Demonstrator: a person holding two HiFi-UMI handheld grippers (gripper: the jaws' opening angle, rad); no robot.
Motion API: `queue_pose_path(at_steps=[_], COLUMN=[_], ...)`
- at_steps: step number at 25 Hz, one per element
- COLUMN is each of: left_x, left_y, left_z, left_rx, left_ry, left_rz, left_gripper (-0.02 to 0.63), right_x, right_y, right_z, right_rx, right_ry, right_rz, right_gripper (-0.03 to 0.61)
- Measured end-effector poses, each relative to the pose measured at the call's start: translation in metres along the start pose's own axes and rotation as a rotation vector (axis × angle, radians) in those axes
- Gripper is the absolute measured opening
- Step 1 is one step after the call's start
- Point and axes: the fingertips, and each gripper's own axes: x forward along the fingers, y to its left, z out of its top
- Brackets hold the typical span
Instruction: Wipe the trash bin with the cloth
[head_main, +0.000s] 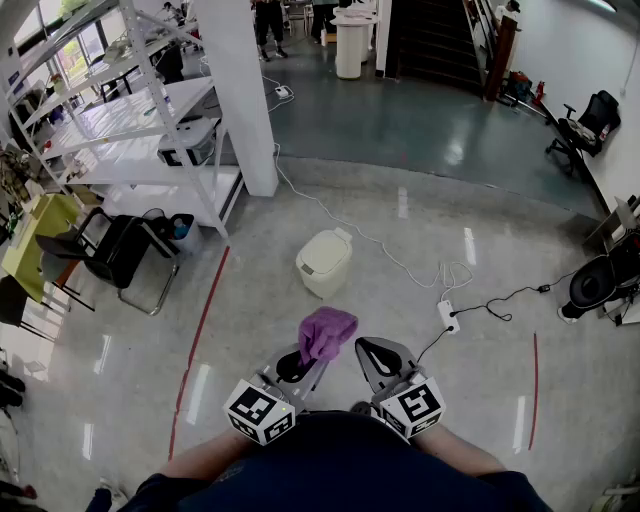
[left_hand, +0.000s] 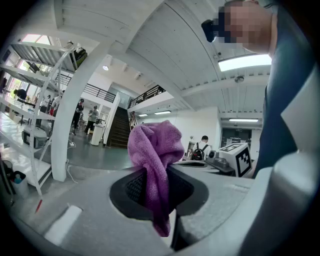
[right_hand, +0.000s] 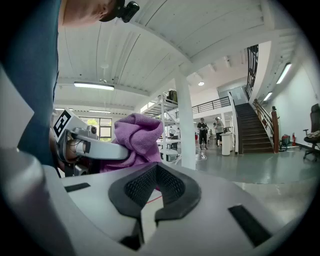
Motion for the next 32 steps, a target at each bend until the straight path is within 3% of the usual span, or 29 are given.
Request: queue_pose_path(at_steps=[16,32], left_x=[0.006,0.058], left_y=[0.005,-0.004], left_z=[0.000,0.000], left_rx=[-0.007,-0.011], left_ry=[0.002,-0.005], left_rz=[0.018,0.092], left_gripper=[0.054,0.054], right_x=[0.005,-0.007], right_y=[-0.004,-0.066], right_z=[-0.005,-0.012], right_rx=[0.021,0.055], right_ry=[0.024,-0.007], right_rz=[0.019,0.075], right_gripper=[0.009,0.009])
